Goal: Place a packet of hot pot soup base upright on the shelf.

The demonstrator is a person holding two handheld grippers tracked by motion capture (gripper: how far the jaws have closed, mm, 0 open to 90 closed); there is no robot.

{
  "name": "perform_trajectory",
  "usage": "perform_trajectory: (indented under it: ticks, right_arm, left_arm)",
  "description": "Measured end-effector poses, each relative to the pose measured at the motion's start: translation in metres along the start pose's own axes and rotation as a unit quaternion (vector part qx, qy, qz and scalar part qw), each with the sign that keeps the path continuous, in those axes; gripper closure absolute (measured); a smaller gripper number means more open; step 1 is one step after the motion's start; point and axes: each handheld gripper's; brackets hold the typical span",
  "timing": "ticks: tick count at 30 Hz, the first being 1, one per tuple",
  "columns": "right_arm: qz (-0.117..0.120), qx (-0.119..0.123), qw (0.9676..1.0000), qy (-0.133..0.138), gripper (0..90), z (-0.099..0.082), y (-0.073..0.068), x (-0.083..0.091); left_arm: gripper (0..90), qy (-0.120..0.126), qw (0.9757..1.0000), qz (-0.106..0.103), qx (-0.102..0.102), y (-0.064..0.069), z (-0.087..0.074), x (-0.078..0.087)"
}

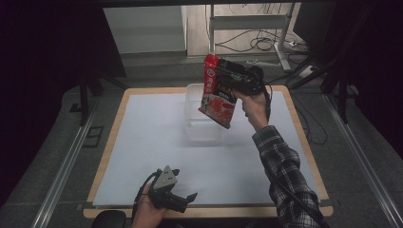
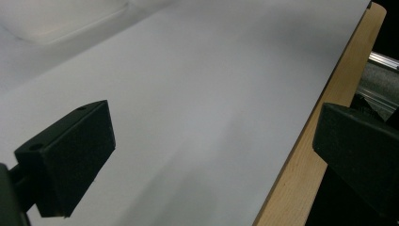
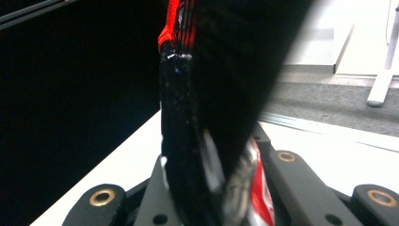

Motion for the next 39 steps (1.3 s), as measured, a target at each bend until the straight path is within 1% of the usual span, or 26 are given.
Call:
perform_trajectory:
  ticks: [3,4,5,7,11,15,18,20,22,23,25,28,31,32,34,36,37,38,39]
  right_arm:
    - [0.003,-0.001,1.0,-0.004,76.5,-0.002,-0.003,-0.011]
    - [0.006,0.004,1.0,-0.006,76.4,-0.003,-0.005,-0.018]
    - [0.006,0.004,1.0,-0.006,76.4,-0.003,-0.005,-0.018]
    - [0.008,0.008,0.9999,-0.007,76.3,-0.005,-0.008,-0.025]
    - [0.008,0.022,0.9997,-0.008,75.9,-0.009,-0.012,-0.034]
    - [0.009,0.028,0.9995,-0.012,75.7,-0.014,-0.014,-0.043]
    - [0.008,0.028,0.9995,-0.015,75.8,-0.017,-0.015,-0.047]
    - [0.01,0.026,0.9995,-0.017,75.8,-0.021,-0.015,-0.053]
    - [0.012,0.026,0.9994,-0.019,75.8,-0.023,-0.016,-0.055]
    - [0.013,0.029,0.9992,-0.024,75.8,-0.025,-0.017,-0.06]
    - [0.015,0.032,0.999,-0.028,75.7,-0.028,-0.018,-0.063]
    - [0.012,0.034,0.9989,-0.03,75.5,-0.03,-0.019,-0.065]
    - [0.014,0.031,0.9988,-0.034,74.7,-0.034,-0.017,-0.066]
    - [0.018,0.026,0.9988,-0.038,73.7,-0.039,-0.014,-0.067]
    - [0.02,0.024,0.9987,-0.04,73.5,-0.041,-0.013,-0.068]
    - [0.023,0.017,0.999,-0.036,72.7,-0.045,-0.008,-0.066]
    - [0.021,0.014,0.9988,-0.042,71.7,-0.047,-0.004,-0.064]
    - [0.021,0.014,0.9988,-0.042,71.7,-0.047,-0.004,-0.064]
    - [0.019,0.017,0.9983,-0.053,70.0,-0.05,0.0,-0.062]
  left_arm:
    - [0.0,-0.001,1.0,0.0,-0.002,0.0,0.0,0.0]
    - [0.0,0.0,1.0,-0.001,-0.002,0.0,0.0,0.0]
    - [0.0,0.001,1.0,-0.001,-0.004,0.0,0.0,0.0]
    - [0.0,0.002,1.0,0.0,-0.005,0.001,0.0,0.001]
    - [0.0,0.002,1.0,0.0,-0.003,0.001,0.0,0.0]
    - [0.0,0.001,1.0,-0.001,-0.005,0.002,0.0,-0.001]
    - [0.0,0.0,1.0,-0.001,-0.007,0.002,0.0,-0.001]
    - [0.0,-0.001,1.0,-0.001,-0.006,0.002,0.0,-0.001]
    - [0.0,-0.001,1.0,0.0,-0.006,0.002,0.0,-0.001]
    - [0.0,-0.001,1.0,0.0,-0.005,0.002,0.0,-0.001]
    - [0.0,-0.001,1.0,-0.001,-0.005,0.002,0.0,-0.001]
    - [0.0,-0.001,1.0,0.0,-0.006,0.002,0.0,-0.001]
    - [0.0,-0.002,1.0,0.0,-0.007,0.002,0.0,-0.001]
    - [0.0,-0.003,1.0,0.0,-0.008,0.002,0.0,-0.001]
    - [0.0,-0.004,1.0,0.0,-0.008,0.003,0.0,-0.002]
    - [0.0,-0.005,0.9999,0.0,-0.009,0.003,0.0,-0.002]
    - [0.0,-0.006,0.9999,0.0,-0.009,0.003,0.0,-0.002]
    - [0.0,-0.006,0.9999,0.0,-0.009,0.003,0.0,-0.002]
    - [0.0,-0.007,0.9999,0.0,-0.009,0.003,0.0,-0.003]
Point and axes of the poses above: each handheld gripper's, and its own axes: x roughly backward along the jaws, z roughly out of its top, y roughly to its right, and after that the axes turned 6 degrees about -y, right-handed
